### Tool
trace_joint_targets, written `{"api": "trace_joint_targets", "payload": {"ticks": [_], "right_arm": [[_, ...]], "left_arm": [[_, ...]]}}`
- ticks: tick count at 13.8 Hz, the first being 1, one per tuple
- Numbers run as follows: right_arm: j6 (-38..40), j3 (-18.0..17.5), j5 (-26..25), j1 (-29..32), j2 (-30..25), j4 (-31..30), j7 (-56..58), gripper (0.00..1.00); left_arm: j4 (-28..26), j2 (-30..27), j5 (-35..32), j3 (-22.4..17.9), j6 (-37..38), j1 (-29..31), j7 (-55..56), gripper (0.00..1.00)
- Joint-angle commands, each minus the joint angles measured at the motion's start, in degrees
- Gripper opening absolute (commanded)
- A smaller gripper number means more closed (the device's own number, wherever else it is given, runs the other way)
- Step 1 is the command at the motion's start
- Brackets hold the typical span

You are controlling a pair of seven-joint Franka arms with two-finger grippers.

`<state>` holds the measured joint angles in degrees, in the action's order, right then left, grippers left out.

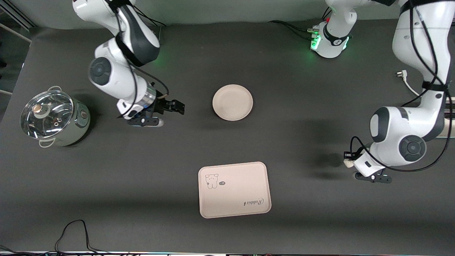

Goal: Place bun in plate and plate on tray
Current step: 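Carry the bun to the plate while the right gripper approaches the plate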

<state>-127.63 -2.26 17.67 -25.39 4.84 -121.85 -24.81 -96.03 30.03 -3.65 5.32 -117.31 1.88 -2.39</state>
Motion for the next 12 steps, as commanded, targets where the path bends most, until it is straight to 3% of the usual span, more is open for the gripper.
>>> {"api": "trace_joint_targets", "payload": {"ticks": [1, 3, 6, 9, 12], "right_arm": [[-5.86, 0.59, 1.49, -1.77, 0.16, -4.27, -0.67, 1.0], [-6.92, 0.59, 2.46, -4.91, 1.92, -4.18, -2.16, 1.0], [-9.73, 0.59, 2.37, -6.87, 4.47, -4.36, -2.26, 1.0], [-14.3, 0.59, 2.55, -8.89, 8.15, -4.45, -2.43, 1.0], [-15.54, 0.5, 2.55, -9.67, 10.62, -4.45, -2.43, 1.0]], "left_arm": [[8.28, -2.96, 0.66, 0.13, 14.95, -1.96, 2.82, 0.04], [12.34, -4.19, 3.1, 1.53, 22.98, -3.19, 7.2, 0.05], [12.18, -6.39, 5.41, 6.26, 25.03, -4.95, 19.57, 0.06], [11.13, -6.3, 5.41, 9.79, 22.32, -8.8, 32.5, 0.06], [6.92, -5.6, 5.41, 9.98, 14.86, -16.0, 43.41, 0.06]]}}
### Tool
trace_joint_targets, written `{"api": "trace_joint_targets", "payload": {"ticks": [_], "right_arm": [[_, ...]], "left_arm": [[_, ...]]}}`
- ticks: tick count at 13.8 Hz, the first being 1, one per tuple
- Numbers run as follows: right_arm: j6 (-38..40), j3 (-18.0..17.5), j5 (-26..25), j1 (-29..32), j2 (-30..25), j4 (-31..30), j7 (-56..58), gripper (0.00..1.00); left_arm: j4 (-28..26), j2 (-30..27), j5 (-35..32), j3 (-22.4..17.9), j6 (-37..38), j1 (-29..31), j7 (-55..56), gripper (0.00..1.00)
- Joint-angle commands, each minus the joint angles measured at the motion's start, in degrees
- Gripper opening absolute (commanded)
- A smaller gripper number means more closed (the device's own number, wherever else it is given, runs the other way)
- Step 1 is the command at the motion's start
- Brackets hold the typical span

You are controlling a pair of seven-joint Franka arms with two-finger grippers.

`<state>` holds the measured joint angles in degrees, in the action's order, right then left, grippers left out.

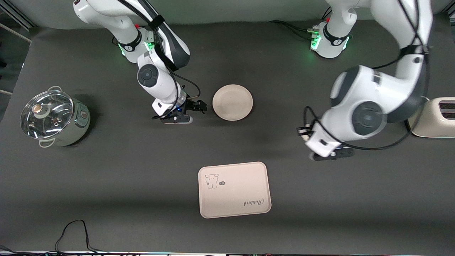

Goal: Place bun in plate and plate on tray
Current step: 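Carry the bun to the plate while the right gripper approaches the plate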

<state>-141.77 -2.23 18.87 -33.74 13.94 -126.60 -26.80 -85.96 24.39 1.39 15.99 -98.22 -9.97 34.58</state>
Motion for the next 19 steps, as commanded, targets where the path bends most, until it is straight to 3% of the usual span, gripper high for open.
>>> {"api": "trace_joint_targets", "payload": {"ticks": [1, 9, 12, 13, 14, 15, 16, 17, 19], "right_arm": [[-1.93, 0.55, 1.34, -2.2, 2.31, 0.31, -0.54, 1.0], [-2.55, 0.56, 1.78, -5.28, 4.69, 0.22, -0.54, 1.0], [-4.12, 0.56, 1.69, -6.16, 5.74, -0.22, -0.54, 1.0], [-4.74, 0.56, 1.69, -6.16, 6.44, -0.48, -0.54, 1.0], [-5.27, 0.56, 1.69, -6.25, 6.8, -0.57, -0.45, 1.0], [-5.62, 0.47, 1.69, -6.25, 6.89, -0.83, 0.16, 1.0], [-5.71, 0.47, 1.78, -6.16, 6.89, -1.27, 0.43, 1.0], [-5.8, 0.55, 1.87, -5.9, 6.89, -1.28, 0.6, 1.0], [-5.71, 0.9, 4.14, -5.37, 7.06, -1.19, 2.17, 1.0]], "left_arm": [[-4.46, 0.65, 0.37, -0.7, -6.09, -6.18, 8.9, 0.06], [-18.88, 1.97, 0.63, -0.26, -27.44, -19.11, 27.9, 0.06], [-21.0, 4.16, 0.54, 0.44, -32.9, -22.71, 34.22, 0.07], [-21.0, 5.21, 0.54, 0.44, -33.7, -23.59, 35.63, 0.11], [-21.0, 5.75, 0.54, 0.44, -34.4, -24.04, 36.52, 0.19], [-21.0, 6.1, 0.54, 0.44, -34.84, -24.3, 37.05, 0.35], [-21.0, 6.19, 0.54, 0.44, -34.85, -24.31, 37.23, 0.83], [-21.0, 6.19, 0.54, 0.44, -34.76, -24.05, 37.23, 0.99], [-20.83, 6.02, 0.54, 0.44, -34.24, -23.61, 37.14, 1.0]]}}
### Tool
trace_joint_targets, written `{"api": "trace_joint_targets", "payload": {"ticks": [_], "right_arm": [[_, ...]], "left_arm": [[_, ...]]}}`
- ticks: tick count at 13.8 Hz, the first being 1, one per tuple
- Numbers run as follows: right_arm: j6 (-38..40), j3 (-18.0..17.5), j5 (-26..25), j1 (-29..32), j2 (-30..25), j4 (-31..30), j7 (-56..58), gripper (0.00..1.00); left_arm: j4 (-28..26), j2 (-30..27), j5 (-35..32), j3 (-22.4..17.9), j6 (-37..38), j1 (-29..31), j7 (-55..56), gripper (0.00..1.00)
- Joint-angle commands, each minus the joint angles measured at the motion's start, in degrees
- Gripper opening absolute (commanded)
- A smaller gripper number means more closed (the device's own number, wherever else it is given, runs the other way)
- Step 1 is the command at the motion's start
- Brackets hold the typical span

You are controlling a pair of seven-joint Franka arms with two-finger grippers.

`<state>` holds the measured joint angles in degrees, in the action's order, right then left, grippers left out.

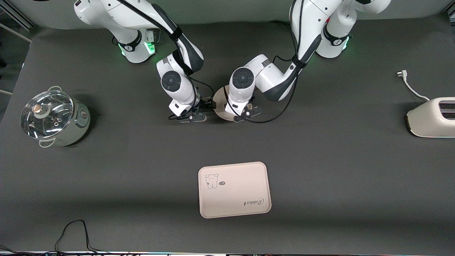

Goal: Place bun in plate and plate on tray
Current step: 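Lower the bun onto the white plate and open the left gripper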

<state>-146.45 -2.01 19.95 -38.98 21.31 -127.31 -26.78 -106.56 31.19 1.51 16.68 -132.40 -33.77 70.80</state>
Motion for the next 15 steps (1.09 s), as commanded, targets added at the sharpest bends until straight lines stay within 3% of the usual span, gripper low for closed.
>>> {"api": "trace_joint_targets", "payload": {"ticks": [1, 7, 9, 10, 11, 14, 15], "right_arm": [[-0.59, 0.78, 5.26, 0.12, -0.39, -0.48, 5.57, 1.0], [-6.73, 0.69, 12.13, -7.94, 4.0, -0.48, 6.39, 1.0], [-6.92, 0.69, 12.31, -7.96, 4.0, -0.4, 6.22, 0.99], [-7.0, 0.69, 12.4, -8.13, 4.0, -0.4, 6.22, 0.9], [-6.83, 0.69, 12.4, -8.13, 4.09, -0.4, 6.39, 0.74], [-6.39, 0.87, 12.4, -7.87, 3.57, -0.31, 7.97, 0.05], [-5.26, 0.96, 12.4, -7.87, 3.39, -0.05, 7.8, 0.0]], "left_arm": [[-0.14, -1.21, 0.43, -0.25, 0.55, 0.37, 0.83, 1.0], [2.41, -9.63, -0.45, -0.6, 12.76, 8.96, -2.05, 1.0], [2.41, -12.89, 0.42, -0.51, 16.45, 15.02, -13.0, 1.0], [2.32, -14.56, 0.43, -0.51, 17.77, 17.83, -17.66, 1.0], [2.41, -15.71, 0.43, -0.68, 19.01, 19.95, -21.8, 1.0], [2.41, -18.35, 0.43, -4.18, 21.47, 26.46, -37.86, 1.0], [2.41, -19.22, 0.43, -7.42, 21.91, 26.74, -43.84, 1.0]]}}
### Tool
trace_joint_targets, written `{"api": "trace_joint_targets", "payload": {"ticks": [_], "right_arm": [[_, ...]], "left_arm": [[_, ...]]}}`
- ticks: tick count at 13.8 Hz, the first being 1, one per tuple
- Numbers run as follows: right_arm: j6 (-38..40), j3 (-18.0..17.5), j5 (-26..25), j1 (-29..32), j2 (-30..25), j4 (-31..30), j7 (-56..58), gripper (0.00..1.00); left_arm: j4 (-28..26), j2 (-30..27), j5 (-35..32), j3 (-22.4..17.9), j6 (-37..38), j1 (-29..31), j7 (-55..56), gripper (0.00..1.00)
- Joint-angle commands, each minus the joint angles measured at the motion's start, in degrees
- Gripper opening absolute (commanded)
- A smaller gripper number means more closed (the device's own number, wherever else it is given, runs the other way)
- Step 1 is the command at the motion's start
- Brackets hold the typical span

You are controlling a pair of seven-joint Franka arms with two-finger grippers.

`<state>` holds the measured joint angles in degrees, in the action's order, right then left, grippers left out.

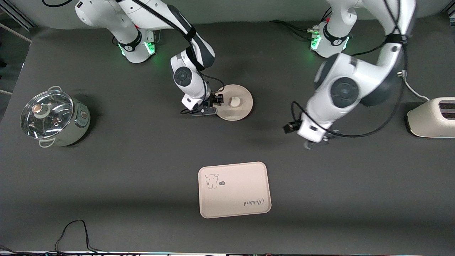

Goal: Place bun in plate and plate on tray
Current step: 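Grasp the plate rim with the right gripper while the left gripper withdraws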

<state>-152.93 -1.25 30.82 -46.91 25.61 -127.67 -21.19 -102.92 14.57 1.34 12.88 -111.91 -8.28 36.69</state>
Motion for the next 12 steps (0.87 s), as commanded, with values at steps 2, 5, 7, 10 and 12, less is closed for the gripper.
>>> {"api": "trace_joint_targets", "payload": {"ticks": [2, 5, 7, 10, 12], "right_arm": [[4.64, 1.15, 1.44, -0.02, -1.08, 1.88, 1.68, 0.0], [7.99, 2.56, 1.44, -0.11, -1.44, 3.82, 1.59, 0.0], [11.67, 4.66, 1.26, -0.19, -1.7, 6.19, 0.98, 0.0], [14.41, 9.23, 1.09, 0.16, -0.3, 14.08, -1.57, 0.0], [19.48, 13.79, 1.09, 0.24, 2.42, 23.03, -1.93, 0.0]], "left_arm": [[-1.06, -4.1, 0.59, -11.27, 3.18, 0.55, -20.64, 1.0], [0.17, -5.42, 0.5, -19.1, 6.87, 0.29, -31.21, 1.0], [2.8, -5.43, -0.37, -21.23, 10.29, 0.9, -34.57, 1.0], [5.45, -7.17, -4.15, -20.71, 15.65, 2.39, -34.66, 1.0], [4.83, -9.9, -4.16, -19.57, 18.12, 3.18, -34.4, 1.0]]}}
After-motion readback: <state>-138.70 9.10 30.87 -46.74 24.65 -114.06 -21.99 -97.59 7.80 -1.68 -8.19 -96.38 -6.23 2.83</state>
